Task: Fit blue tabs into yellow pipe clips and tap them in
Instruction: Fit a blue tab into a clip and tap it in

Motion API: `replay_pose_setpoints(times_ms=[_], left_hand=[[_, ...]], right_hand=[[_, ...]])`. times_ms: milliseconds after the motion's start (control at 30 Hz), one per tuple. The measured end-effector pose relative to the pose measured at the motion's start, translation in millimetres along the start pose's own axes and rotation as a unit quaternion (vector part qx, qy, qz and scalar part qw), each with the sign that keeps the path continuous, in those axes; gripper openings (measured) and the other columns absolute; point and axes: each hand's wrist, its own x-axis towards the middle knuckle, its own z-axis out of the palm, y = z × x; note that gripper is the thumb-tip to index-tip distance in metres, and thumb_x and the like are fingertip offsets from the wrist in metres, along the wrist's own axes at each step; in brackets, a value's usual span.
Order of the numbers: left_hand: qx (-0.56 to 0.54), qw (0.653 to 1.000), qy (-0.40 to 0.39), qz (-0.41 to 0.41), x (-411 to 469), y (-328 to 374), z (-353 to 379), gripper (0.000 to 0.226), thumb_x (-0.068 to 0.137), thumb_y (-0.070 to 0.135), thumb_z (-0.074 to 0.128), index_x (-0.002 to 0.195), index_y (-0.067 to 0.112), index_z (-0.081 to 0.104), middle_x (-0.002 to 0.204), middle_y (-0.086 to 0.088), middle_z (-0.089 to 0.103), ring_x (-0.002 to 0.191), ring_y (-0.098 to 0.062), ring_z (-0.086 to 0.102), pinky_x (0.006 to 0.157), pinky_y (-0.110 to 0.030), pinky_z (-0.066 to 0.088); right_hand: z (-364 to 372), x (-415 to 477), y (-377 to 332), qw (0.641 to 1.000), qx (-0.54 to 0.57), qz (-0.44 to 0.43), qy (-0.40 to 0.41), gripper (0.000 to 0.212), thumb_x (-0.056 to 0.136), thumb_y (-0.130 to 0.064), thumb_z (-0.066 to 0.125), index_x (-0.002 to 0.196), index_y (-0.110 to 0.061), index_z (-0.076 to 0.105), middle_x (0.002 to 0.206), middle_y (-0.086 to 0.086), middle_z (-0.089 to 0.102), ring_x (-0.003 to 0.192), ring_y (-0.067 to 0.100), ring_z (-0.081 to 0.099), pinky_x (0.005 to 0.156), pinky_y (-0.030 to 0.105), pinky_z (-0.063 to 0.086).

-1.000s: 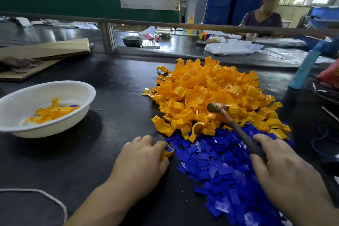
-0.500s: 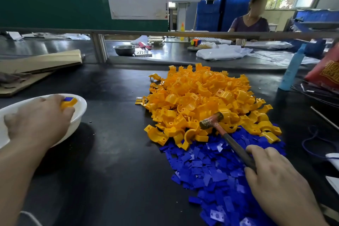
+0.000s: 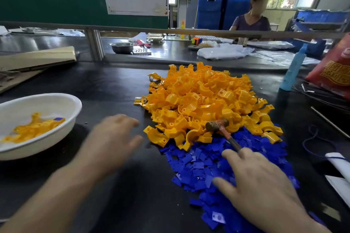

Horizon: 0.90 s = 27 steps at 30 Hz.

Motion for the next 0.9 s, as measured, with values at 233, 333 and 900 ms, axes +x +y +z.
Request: replay_pose_setpoints(times_ms=[233,333,900], left_hand=[[0.054,0.989,-0.122,0.067,4.6,42.6,44.7,0.055,0.093,0.042,0.051,0.145,0.039,0.034,0.146,0.015,0.044,0.140,-0.013,0.030,0.109,-0.036,0.031],[0.073,0.991,-0.093,0.058,2.3,49.2,48.6,0.049,0.091,0.047,0.052,0.138,0.040,0.041,0.131,0.016,0.053,0.128,-0.013,0.039,0.101,-0.035,0.034],[-0.602,0.770,-0.138,-0.161,-24.3,79.7,34.6,0.014,0.083,0.037,0.068,0.093,0.044,0.073,0.090,0.008,0.073,0.076,-0.013,0.071,0.059,-0.025,0.055]], right_hand=[[-0.3,20.9,-13.4,0.992,-0.064,-0.048,-0.095,0.047,0.090,-0.057,0.045,0.129,-0.034,0.036,0.113,0.000,0.043,0.088,0.022,0.056,0.058,0.032,0.044],[7.9,27.4,-18.0,0.994,-0.045,-0.068,-0.073,0.031,0.095,-0.044,0.045,0.123,-0.031,0.047,0.106,-0.001,0.049,0.081,0.021,0.057,0.058,0.033,0.047],[15.1,21.9,-2.5,0.957,0.268,-0.029,0.105,0.012,0.092,-0.038,0.053,0.091,-0.035,0.064,0.075,-0.012,0.059,0.072,0.005,0.057,0.062,0.024,0.050]])
